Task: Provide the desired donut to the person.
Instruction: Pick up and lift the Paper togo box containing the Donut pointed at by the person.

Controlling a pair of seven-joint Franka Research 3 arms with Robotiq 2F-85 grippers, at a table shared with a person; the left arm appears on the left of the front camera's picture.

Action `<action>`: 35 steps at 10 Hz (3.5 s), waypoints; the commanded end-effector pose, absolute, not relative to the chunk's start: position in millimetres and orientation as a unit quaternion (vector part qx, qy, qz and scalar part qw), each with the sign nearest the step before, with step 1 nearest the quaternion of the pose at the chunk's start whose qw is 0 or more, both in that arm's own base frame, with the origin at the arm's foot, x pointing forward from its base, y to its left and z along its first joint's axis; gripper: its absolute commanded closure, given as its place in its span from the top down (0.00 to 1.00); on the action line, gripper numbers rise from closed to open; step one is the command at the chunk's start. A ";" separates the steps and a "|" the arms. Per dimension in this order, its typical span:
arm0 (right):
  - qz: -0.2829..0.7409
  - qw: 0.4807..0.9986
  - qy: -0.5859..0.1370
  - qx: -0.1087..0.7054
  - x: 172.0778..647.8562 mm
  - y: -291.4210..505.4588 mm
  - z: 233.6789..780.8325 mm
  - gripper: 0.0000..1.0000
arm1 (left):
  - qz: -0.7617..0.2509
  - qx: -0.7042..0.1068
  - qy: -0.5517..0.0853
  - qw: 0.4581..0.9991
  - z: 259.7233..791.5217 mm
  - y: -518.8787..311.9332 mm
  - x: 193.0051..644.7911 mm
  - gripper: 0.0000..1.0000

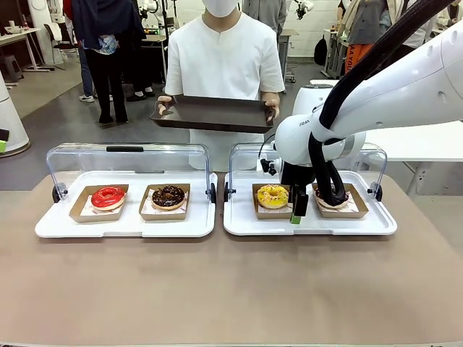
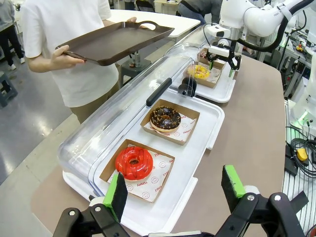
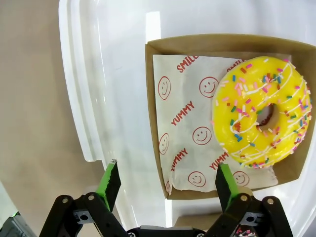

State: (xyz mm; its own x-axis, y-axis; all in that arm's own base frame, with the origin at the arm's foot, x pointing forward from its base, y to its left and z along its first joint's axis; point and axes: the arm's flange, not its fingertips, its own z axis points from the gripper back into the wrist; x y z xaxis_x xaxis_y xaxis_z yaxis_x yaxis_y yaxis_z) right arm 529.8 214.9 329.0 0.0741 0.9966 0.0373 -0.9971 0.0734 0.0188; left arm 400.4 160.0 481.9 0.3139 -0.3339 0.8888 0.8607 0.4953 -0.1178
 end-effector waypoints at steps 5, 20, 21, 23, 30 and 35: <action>0.672 0.740 0.005 0.016 549.5 205.5 303.7 0.38 | -0.397 -0.310 -0.435 0.747 482.1 159.6 399.9 1.00; 0.696 0.718 0.009 -0.007 500.4 215.5 347.6 0.00 | -0.397 -0.310 -0.435 0.747 482.1 159.6 399.9 1.00; 0.697 0.717 0.005 -0.013 484.8 216.8 364.0 0.00 | -0.397 -0.310 -0.435 0.747 482.1 159.6 399.9 1.00; 0.696 0.718 -0.011 -0.024 460.8 216.3 402.9 0.00 | -0.397 -0.310 -0.435 0.747 482.1 159.6 399.9 1.00; 0.691 0.718 -0.069 -0.049 411.1 249.7 603.3 0.00 | -0.397 -0.310 -0.435 0.747 482.1 159.6 399.9 1.00; 0.710 0.696 -0.088 -0.066 420.4 259.6 626.6 0.00 | -0.397 -0.310 -0.435 0.747 482.1 159.6 399.9 1.00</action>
